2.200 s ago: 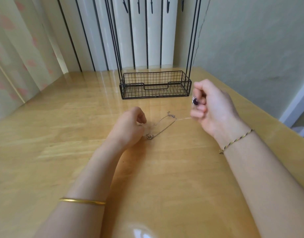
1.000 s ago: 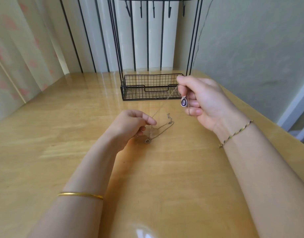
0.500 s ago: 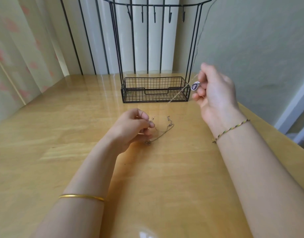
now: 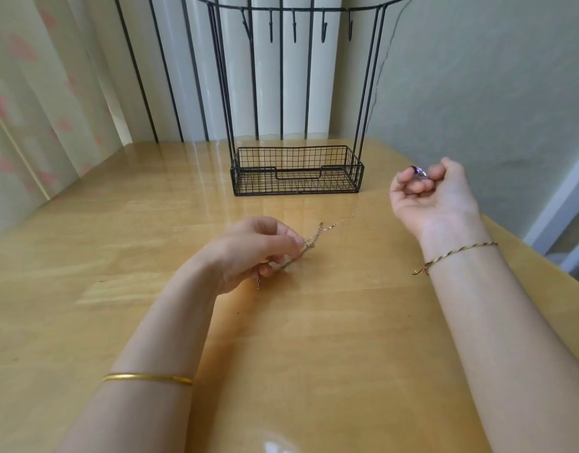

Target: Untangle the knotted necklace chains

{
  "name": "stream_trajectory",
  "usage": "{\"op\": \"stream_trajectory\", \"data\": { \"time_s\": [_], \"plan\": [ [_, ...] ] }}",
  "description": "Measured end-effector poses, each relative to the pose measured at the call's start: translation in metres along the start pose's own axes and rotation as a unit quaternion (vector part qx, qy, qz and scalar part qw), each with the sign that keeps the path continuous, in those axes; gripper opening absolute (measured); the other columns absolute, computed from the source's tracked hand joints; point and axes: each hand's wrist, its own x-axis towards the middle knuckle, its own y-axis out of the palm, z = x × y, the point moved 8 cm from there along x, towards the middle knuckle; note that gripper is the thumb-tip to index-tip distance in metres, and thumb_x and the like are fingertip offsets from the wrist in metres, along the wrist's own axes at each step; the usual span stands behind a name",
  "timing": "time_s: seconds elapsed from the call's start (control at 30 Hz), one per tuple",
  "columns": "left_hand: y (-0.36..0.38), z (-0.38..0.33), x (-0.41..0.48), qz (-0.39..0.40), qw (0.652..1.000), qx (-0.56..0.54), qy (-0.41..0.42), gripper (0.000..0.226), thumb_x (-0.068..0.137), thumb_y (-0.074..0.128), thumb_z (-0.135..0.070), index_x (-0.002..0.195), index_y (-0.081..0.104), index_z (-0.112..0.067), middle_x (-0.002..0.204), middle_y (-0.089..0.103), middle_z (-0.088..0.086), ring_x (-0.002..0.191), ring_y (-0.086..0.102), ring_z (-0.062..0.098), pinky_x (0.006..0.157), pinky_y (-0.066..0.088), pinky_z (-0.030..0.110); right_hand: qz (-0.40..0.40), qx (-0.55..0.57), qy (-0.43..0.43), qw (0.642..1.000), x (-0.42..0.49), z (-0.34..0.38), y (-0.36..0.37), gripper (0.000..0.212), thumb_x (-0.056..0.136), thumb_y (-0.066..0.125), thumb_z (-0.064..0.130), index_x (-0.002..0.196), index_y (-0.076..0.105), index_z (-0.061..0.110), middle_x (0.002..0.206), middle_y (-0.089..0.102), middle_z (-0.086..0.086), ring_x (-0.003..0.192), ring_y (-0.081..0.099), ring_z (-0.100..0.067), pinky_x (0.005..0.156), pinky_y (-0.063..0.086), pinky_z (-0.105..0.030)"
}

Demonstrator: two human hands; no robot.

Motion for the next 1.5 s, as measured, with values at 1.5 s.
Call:
{"op": "stream_trajectory", "data": {
  "time_s": [1.5],
  "plan": [
    [0.001,-0.013,-0.004,-0.021,0.995,0.090,0.048,0.024,0.081,0.058,0.017,0.088,0.067,-0.004,0.077,0.063,0.008,0.066,0.052,0.023,0.061,0.044,0.029,0.167,-0.320,-0.011,0.933,-0.023,-0.016,-0.004,0.023,0.089,0.052,0.008,0.067,0.058,0.008,0.056,0.041,0.002,0.044,0.032,-0.007,0.038,0.024,-0.018]
  ]
}}
